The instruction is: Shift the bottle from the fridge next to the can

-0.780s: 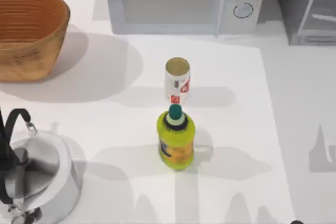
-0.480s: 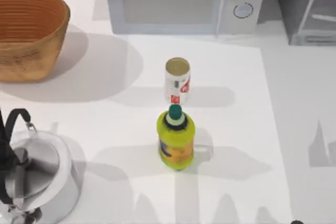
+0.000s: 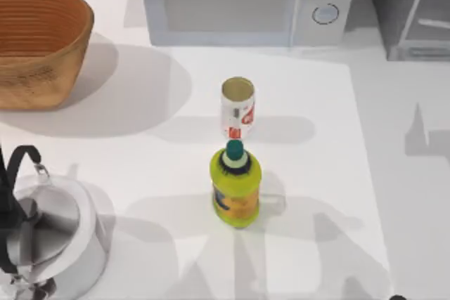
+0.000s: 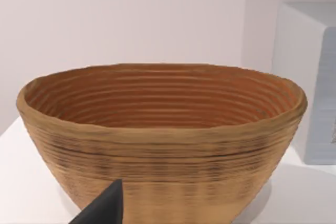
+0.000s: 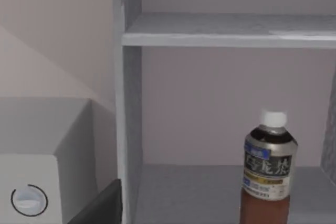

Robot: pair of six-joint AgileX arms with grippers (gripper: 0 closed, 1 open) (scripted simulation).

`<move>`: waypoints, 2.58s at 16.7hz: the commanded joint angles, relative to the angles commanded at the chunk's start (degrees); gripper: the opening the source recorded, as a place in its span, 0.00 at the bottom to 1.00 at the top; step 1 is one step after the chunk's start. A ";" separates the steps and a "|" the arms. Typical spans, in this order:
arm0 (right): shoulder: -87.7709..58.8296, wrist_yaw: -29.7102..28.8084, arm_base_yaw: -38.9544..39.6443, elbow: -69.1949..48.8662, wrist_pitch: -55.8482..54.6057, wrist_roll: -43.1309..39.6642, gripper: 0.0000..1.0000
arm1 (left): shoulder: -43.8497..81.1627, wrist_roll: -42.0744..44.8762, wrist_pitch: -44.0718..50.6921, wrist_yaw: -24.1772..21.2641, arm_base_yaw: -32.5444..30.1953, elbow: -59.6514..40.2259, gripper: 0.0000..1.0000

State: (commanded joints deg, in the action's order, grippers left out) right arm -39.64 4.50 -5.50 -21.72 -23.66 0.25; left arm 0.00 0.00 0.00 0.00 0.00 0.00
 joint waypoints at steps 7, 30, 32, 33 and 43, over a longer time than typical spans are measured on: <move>-48.06 4.60 -5.02 -19.24 -21.12 0.40 1.00 | 0.00 0.00 0.00 0.00 0.00 0.00 1.00; -88.53 6.54 -7.59 -49.98 -32.86 0.30 1.00 | 0.00 0.00 0.00 0.00 0.00 0.00 1.00; -89.82 6.28 -7.35 -52.43 -31.64 0.28 1.00 | 0.00 0.00 0.00 0.00 0.00 0.00 1.00; -90.01 6.25 -7.32 -52.75 -31.47 0.28 1.00 | 0.00 0.00 0.00 0.00 0.00 0.00 1.00; -90.01 6.25 -7.32 -52.75 -31.47 0.28 0.47 | 0.00 0.00 0.00 0.00 0.00 0.00 1.00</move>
State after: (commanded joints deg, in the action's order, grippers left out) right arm -129.65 10.74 -12.81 -74.47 -55.13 0.53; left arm 0.00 0.00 0.00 0.00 0.00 0.00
